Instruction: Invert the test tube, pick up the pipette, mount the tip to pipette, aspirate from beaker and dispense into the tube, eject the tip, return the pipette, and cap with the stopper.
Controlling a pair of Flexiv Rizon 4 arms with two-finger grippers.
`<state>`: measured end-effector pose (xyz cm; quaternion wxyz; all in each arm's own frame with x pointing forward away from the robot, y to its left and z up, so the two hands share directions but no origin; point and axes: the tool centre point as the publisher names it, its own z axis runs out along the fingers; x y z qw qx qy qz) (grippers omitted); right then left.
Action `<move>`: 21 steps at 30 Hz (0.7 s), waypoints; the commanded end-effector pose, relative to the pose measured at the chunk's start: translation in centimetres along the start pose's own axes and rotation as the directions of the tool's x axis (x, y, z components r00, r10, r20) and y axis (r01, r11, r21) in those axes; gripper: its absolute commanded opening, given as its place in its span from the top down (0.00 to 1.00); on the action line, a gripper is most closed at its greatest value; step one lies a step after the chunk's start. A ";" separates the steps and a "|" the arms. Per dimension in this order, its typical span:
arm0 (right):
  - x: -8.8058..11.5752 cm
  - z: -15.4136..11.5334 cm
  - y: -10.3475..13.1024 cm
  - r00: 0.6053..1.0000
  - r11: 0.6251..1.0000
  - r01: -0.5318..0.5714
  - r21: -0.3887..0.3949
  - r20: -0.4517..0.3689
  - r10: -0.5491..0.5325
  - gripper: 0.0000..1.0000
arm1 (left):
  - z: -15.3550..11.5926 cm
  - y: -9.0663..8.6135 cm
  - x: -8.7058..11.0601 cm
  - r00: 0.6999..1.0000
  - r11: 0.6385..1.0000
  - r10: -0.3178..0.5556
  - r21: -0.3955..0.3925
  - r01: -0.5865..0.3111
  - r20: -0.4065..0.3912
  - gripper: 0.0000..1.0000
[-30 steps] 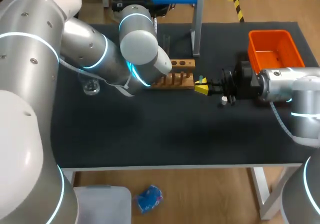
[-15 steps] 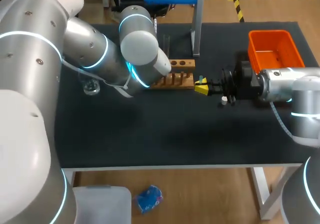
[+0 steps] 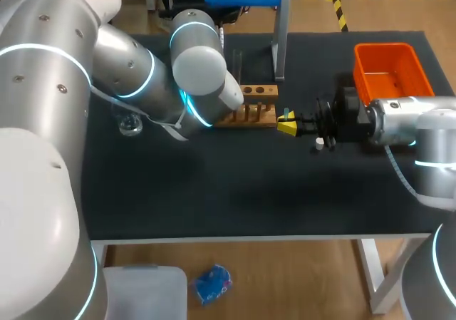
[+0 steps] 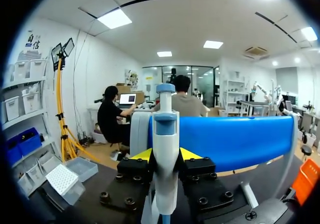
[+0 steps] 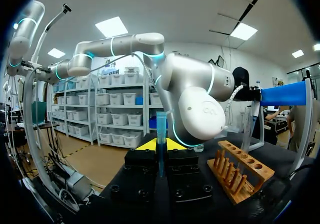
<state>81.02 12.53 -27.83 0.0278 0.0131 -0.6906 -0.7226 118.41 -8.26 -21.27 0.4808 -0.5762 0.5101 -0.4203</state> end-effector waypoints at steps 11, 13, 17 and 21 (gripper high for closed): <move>0.1 0.0 0.0 1.000 1.000 0.001 0.000 0.001 -0.001 1.00 | -1.0 -3.0 -0.3 0.999 0.997 0.049 0.057 -0.048 -0.003 1.00; 0.1 0.0 0.0 1.000 1.000 0.001 0.000 0.001 -0.001 1.00 | -0.9 -3.5 -0.4 0.998 0.996 0.056 0.064 -0.056 -0.001 1.00; 0.1 0.0 0.0 1.000 1.000 0.001 0.000 0.001 -0.001 1.00 | -0.6 -4.7 -0.4 0.998 0.995 0.069 0.078 -0.068 -0.001 1.00; 0.1 0.0 0.0 1.000 1.000 0.001 0.000 0.001 -0.001 1.00 | -0.6 -6.6 -0.3 0.997 0.991 0.083 0.102 -0.083 -0.002 1.00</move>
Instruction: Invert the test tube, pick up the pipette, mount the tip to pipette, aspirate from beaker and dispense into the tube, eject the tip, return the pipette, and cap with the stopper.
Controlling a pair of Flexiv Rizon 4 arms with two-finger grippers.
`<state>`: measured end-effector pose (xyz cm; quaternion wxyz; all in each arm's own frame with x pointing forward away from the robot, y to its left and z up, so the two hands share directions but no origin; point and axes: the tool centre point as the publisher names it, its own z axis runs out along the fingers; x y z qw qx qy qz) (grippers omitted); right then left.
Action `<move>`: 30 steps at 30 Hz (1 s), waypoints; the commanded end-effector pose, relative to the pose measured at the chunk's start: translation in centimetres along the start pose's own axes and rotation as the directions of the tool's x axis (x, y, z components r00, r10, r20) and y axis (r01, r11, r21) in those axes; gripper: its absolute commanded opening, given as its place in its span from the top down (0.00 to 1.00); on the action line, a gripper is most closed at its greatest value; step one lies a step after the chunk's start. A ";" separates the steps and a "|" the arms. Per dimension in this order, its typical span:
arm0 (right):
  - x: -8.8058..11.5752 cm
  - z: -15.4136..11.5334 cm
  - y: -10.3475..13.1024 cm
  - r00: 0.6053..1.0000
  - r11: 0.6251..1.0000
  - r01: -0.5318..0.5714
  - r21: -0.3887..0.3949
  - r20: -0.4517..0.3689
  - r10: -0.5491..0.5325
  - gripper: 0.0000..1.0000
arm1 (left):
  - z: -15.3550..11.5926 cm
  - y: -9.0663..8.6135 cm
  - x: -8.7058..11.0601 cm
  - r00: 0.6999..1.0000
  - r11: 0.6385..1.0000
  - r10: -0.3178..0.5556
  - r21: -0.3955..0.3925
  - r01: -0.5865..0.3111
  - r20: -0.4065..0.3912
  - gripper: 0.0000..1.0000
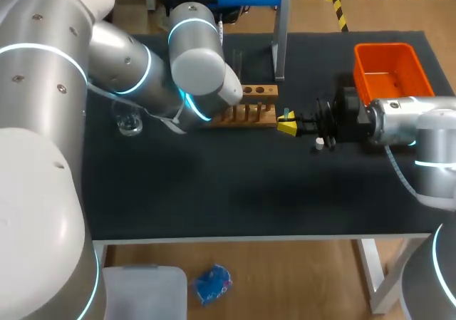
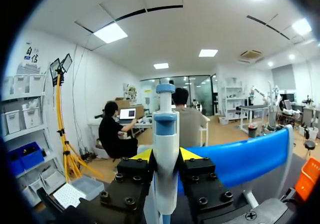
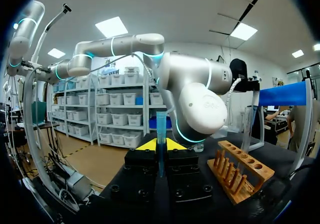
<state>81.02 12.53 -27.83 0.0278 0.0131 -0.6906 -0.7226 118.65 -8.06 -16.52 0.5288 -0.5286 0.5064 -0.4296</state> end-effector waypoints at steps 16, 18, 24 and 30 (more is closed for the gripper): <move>0.1 0.0 0.0 1.000 1.000 0.001 0.000 0.001 -0.001 1.00 | -0.5 -7.5 -1.1 0.994 0.997 0.076 0.015 -0.075 -0.084 1.00; 0.1 0.0 0.0 1.000 1.000 0.001 0.000 0.001 -0.001 1.00 | -0.8 -7.7 -1.4 0.982 0.995 0.097 0.000 -0.099 -0.162 1.00; 0.1 0.0 0.0 1.000 1.000 0.001 0.000 0.001 -0.001 1.00 | -2.1 -8.0 -4.0 0.956 0.978 0.191 -0.036 -0.204 -0.225 1.00; 0.1 0.0 0.0 1.000 1.000 0.001 0.000 0.001 -0.001 1.00 | -2.2 -7.8 -4.4 0.945 0.971 0.211 -0.057 -0.231 -0.250 1.00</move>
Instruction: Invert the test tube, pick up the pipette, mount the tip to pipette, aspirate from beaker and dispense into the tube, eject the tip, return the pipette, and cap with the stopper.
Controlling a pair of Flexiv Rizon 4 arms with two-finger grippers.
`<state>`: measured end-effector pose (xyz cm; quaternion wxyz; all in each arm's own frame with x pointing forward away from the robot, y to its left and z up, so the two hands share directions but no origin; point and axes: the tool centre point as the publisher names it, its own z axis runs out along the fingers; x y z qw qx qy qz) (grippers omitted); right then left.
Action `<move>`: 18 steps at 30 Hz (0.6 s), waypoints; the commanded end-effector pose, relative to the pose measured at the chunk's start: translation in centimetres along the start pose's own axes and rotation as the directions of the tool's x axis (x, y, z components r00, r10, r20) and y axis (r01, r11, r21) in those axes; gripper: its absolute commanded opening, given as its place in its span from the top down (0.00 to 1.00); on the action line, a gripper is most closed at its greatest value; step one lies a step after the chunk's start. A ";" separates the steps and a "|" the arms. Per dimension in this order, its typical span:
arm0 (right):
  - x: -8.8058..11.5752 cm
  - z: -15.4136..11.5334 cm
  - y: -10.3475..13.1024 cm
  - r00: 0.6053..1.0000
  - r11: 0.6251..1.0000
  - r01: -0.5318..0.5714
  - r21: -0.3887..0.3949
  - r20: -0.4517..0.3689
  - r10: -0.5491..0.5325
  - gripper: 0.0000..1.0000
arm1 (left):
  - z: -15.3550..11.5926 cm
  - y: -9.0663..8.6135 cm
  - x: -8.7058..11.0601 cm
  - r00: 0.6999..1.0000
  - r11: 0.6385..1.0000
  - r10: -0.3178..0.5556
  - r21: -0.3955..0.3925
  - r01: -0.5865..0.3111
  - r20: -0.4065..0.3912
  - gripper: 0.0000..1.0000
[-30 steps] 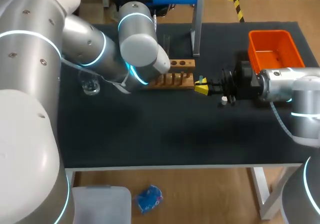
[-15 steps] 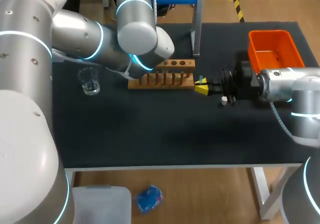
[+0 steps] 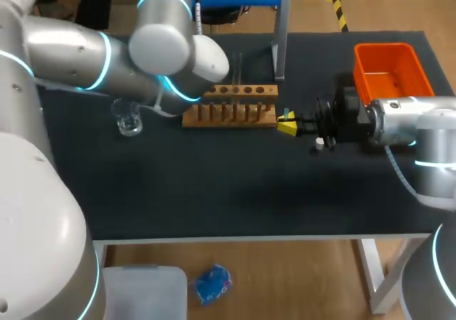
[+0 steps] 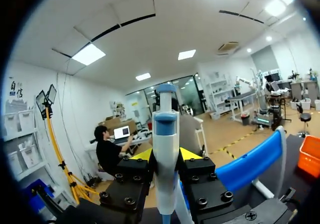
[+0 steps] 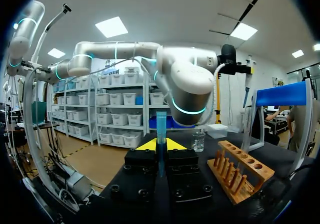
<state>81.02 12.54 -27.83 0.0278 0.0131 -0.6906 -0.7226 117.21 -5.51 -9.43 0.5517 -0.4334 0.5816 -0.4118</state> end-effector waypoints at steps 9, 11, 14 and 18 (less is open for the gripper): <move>0.1 0.0 0.0 1.000 1.000 0.001 0.000 0.001 -0.001 1.00 | -0.7 -0.8 -1.3 0.990 0.994 -0.007 -0.113 -0.009 -0.138 1.00; 0.1 0.0 0.0 1.000 1.000 0.001 0.000 0.001 -0.001 1.00 | -0.7 -0.8 -1.3 0.990 0.994 -0.007 -0.113 -0.009 -0.138 1.00; 0.1 0.0 0.0 1.000 1.000 0.001 0.000 0.001 -0.001 1.00 | -2.1 0.5 -3.1 0.978 0.997 0.016 -0.067 -0.030 -0.209 1.00; 0.1 0.0 0.0 1.000 1.000 0.001 0.000 0.001 -0.001 1.00 | -4.0 1.1 -5.3 0.950 0.999 0.052 0.010 -0.051 -0.307 1.00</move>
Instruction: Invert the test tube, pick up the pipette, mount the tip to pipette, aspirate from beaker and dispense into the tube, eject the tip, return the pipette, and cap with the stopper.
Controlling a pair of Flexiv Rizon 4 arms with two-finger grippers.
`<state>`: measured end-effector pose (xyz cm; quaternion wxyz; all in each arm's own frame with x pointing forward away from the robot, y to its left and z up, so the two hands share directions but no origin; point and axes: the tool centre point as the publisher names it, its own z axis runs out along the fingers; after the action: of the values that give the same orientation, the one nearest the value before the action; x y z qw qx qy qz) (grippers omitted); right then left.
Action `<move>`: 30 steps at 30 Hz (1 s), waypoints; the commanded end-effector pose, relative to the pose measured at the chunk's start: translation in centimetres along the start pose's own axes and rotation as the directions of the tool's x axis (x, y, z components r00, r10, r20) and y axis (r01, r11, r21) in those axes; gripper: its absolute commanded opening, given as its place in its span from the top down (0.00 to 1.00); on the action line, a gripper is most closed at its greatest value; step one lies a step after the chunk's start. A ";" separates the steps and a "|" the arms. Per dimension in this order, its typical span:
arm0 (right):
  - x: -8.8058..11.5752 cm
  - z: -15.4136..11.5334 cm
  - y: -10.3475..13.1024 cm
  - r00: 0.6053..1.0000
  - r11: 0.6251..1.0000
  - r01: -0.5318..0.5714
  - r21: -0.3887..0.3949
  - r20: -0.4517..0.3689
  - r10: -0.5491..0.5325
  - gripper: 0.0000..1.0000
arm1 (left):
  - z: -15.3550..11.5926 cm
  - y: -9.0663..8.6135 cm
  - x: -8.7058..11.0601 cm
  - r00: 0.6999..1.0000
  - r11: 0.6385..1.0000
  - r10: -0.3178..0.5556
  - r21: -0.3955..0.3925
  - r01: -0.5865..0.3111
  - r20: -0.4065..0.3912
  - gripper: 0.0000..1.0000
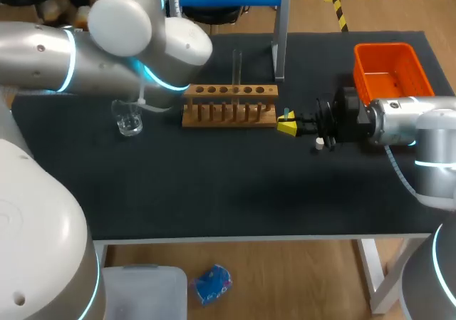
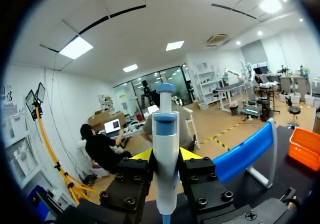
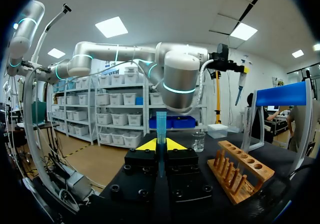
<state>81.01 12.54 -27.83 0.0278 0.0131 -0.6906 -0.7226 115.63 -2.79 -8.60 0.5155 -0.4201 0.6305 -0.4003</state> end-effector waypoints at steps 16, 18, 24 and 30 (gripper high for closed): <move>0.1 0.0 0.0 1.000 1.000 0.001 0.000 0.001 -0.001 1.00 | -6.3 3.5 -6.2 0.868 0.980 0.014 0.180 0.087 -0.496 1.00; 0.1 0.0 0.0 1.000 1.000 0.001 0.000 0.001 -0.001 1.00 | -6.3 3.5 -6.2 0.868 0.980 0.014 0.180 0.087 -0.496 1.00; 0.1 0.0 0.0 1.000 1.000 0.001 0.000 0.001 -0.001 1.00 | -6.3 3.5 -6.2 0.868 0.980 0.014 0.180 0.087 -0.496 1.00; 0.1 0.0 0.0 1.000 1.000 0.001 0.000 0.001 -0.001 1.00 | -6.3 3.5 -6.2 0.868 0.980 0.014 0.180 0.087 -0.496 1.00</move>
<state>81.01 12.54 -27.83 0.0278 0.0131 -0.6906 -0.7226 109.64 4.24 -8.90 0.4208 -0.3136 0.6650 -0.5314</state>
